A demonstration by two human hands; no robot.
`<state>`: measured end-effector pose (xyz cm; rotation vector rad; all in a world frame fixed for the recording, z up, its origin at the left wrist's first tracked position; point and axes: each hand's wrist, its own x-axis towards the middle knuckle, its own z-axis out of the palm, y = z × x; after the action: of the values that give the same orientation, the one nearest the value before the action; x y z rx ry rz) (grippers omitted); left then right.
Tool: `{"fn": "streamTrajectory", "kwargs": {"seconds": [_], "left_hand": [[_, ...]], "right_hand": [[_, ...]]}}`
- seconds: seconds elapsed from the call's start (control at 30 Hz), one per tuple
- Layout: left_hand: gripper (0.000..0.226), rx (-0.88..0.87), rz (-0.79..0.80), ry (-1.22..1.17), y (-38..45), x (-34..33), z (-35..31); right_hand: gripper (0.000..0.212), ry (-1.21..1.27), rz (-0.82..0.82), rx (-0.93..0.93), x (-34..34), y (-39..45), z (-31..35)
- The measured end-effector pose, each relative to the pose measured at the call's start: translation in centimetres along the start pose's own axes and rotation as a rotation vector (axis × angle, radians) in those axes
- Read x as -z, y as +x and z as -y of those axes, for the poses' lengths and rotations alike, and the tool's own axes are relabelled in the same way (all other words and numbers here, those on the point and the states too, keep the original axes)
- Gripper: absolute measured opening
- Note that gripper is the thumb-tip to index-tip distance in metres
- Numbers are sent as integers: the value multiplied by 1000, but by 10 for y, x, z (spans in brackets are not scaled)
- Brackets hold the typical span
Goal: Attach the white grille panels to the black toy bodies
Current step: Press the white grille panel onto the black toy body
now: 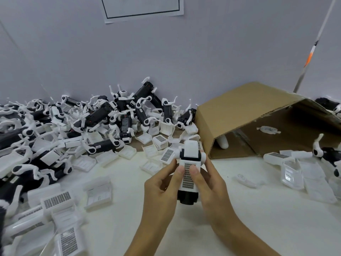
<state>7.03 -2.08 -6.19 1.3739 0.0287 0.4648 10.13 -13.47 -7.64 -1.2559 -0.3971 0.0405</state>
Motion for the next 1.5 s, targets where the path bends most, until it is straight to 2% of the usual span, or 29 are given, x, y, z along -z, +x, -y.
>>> {"fn": "streamTrajectory", "kwargs": {"seconds": [0.07, 0.23, 0.43, 0.53, 0.7, 0.8, 0.93, 1.07, 1.17, 1.27, 1.37, 1.4, 1.43, 1.47, 1.5], "left_hand": [[22, -15, -26, -23, -1, -2, 1], [31, -31, -83, -44, -3, -5, 3], [43, -15, -28, 5, -1, 0, 0], [43, -16, -20, 29, -3, -1, 0], [45, 14, -68, -127, -6, -4, -4], [36, 25, -135, -236, -6, -4, -8], [25, 8, -132, -240, -6, -2, -14], [8, -24, -55, -93, -6, 0, -14], [23, -86, -30, -19, -5, 0, -10], [15, -101, -28, -29, -7, -6, -3], [25, -99, -4, -1, -8, -14, 2], [25, -95, 4, 1, -8, -15, 3], [24, -90, 9, 2, -9, -17, 4], [23, -82, 14, -1, -9, -18, 4], [21, -74, 25, -1, -10, -19, 5]], "right_hand": [[35, 12, -1, 2, -1, -1, 0], [34, 30, -23, 18, 4, -1, 3], [20, 17, -29, -30, 3, 0, 3], [28, 0, -59, 11, 5, 0, 5], [31, -125, -13, 76, 7, 2, 14], [44, -278, -54, 123, 8, -3, 14], [69, -400, 18, 192, 2, -10, 13], [82, -679, -55, 424, 8, -12, 24], [63, -968, -85, 705, 34, -14, 52], [41, -1257, -110, 1087, 82, -20, 100], [38, -1474, -213, 1294, 138, -15, 166], [39, -1565, -293, 1295, 155, -7, 188], [41, -1676, -392, 1221, 173, 4, 210], [44, -1799, -496, 1045, 188, 16, 231], [51, -1920, -589, 754, 200, 27, 248]]}}
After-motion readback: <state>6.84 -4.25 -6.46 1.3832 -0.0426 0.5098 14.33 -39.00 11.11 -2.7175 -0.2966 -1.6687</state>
